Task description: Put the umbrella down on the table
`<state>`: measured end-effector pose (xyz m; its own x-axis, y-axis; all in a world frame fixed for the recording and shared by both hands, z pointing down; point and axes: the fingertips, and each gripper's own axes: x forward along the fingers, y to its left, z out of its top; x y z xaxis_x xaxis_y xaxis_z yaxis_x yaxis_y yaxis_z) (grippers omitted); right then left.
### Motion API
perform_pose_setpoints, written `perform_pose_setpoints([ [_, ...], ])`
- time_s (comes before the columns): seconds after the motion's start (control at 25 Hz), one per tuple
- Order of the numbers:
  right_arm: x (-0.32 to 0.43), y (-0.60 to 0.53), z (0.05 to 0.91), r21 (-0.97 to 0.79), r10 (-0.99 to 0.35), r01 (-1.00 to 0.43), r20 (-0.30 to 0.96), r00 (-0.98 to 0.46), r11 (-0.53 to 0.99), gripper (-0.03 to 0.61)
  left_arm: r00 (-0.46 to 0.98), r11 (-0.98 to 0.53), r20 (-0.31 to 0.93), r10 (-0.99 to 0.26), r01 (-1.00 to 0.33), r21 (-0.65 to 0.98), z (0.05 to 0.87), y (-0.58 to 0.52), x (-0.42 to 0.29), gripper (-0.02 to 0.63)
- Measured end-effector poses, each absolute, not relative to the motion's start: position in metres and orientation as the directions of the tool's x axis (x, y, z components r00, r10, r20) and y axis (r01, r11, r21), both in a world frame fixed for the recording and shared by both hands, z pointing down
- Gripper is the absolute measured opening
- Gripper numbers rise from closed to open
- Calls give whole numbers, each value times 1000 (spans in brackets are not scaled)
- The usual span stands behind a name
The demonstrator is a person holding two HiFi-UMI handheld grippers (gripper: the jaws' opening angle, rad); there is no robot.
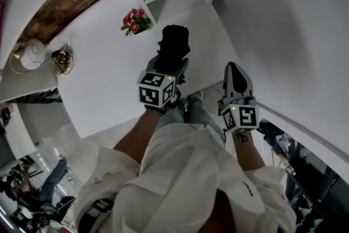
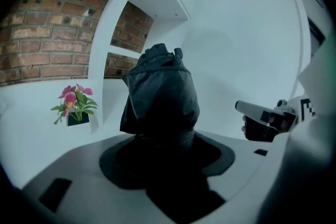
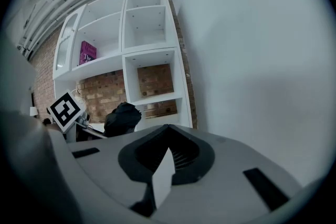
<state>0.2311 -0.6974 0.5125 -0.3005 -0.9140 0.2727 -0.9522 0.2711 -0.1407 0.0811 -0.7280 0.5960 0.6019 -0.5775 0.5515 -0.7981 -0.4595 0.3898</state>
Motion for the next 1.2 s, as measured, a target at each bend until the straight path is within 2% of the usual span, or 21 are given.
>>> perform_pose_setpoints([
  [0.28, 232, -718, 557, -176, -885, -937, 313, -343, 301, 18, 489, -315, 705, -513, -872, 376, 673, -746, 90, 270],
  [0.44, 236, -724, 574, -200, -875, -933, 332, -352, 299, 18, 427, -288, 765, -482, -902, 322, 707, -754, 91, 269],
  [0.76, 248, -729, 590, -230, -866, -931, 356, -352, 283, 18, 369, -238, 836, -406, -926, 294, 745, -765, 92, 275],
  [1.2, 252, -734, 596, -237, -865, -932, 361, -347, 275, 18, 328, -225, 870, -369, -939, 258, 768, -774, 93, 289],
])
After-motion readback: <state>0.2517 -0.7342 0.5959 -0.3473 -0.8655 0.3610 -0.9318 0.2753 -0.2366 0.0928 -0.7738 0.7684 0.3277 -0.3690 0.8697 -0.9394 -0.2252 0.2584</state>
